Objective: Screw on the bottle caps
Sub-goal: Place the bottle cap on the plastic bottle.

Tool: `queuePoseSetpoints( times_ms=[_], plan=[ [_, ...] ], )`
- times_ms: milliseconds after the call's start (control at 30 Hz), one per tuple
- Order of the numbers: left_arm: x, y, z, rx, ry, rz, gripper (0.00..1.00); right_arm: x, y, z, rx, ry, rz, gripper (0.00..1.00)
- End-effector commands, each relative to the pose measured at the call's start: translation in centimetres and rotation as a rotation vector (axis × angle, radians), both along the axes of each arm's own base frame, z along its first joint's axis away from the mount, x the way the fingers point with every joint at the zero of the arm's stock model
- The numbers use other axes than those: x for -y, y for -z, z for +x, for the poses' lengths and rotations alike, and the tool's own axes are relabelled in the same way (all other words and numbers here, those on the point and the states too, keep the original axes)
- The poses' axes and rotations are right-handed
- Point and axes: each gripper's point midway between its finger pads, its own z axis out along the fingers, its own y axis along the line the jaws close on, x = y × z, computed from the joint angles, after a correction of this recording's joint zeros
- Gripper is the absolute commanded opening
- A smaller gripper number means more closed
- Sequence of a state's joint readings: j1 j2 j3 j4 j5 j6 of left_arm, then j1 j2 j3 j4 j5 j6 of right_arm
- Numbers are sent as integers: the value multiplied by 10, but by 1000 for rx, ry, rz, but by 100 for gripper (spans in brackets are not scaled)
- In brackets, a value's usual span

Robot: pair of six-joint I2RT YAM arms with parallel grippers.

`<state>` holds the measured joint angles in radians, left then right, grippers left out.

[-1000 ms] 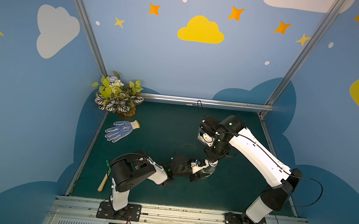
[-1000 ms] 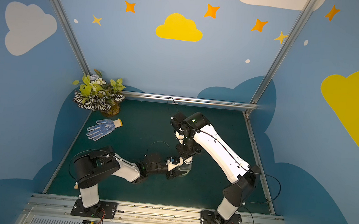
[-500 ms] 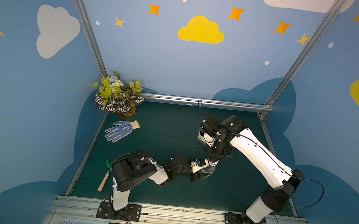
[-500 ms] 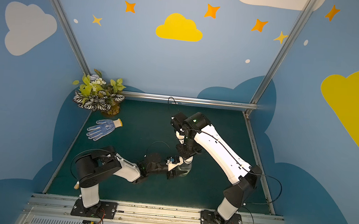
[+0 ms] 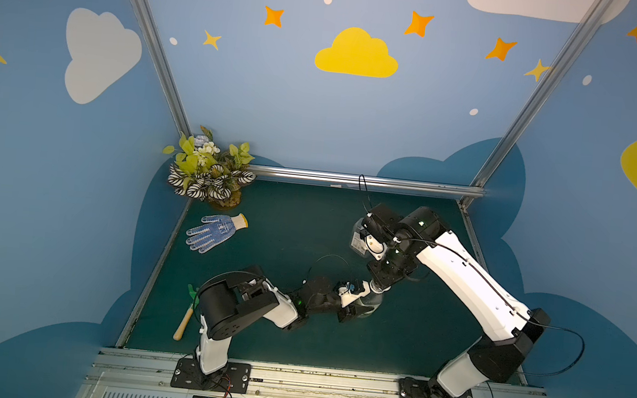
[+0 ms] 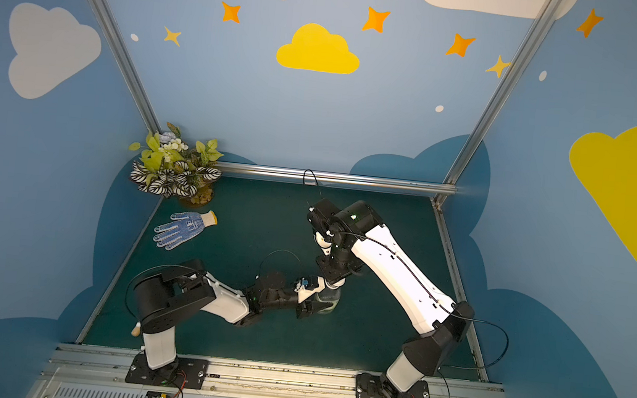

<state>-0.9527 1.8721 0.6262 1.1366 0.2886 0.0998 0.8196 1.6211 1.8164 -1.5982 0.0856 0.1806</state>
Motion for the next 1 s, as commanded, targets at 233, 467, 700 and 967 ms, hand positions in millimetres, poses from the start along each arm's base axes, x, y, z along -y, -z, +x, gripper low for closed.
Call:
queuePoseSetpoints(
  times_ms=[233,467,700,967],
  plan=[
    [4,-11,3,10,7,-45,51,-6,0,1,29,6,47,45],
    [4,-12,4,8,4,-46,51,-5,3,3,36,3,31,45],
    [4,-11,5,6,1,-45,51,-8,4,2,38,-7,43,45],
    [4,-11,5,6,1,-46,51,-12,4,4,53,-15,61,45]
  ],
)
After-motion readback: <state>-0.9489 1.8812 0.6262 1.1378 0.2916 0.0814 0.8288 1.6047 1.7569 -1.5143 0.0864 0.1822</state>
